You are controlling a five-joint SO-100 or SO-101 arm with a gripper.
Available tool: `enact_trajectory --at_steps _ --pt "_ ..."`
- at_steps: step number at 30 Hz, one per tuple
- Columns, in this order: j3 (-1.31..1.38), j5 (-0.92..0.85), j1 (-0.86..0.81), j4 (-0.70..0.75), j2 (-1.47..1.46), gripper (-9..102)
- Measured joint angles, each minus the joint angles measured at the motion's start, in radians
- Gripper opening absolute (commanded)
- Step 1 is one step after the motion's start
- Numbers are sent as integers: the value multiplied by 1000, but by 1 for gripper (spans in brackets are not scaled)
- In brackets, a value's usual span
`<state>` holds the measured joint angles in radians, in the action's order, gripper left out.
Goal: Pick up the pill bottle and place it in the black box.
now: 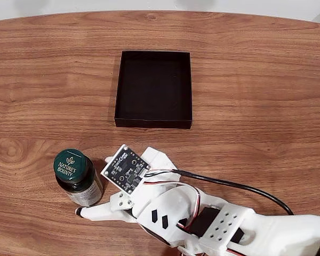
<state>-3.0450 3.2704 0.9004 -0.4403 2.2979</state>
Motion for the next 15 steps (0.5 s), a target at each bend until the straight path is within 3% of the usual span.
enact_trajectory --at_steps 15 --pt "210 -12 8 -189 -385 37"
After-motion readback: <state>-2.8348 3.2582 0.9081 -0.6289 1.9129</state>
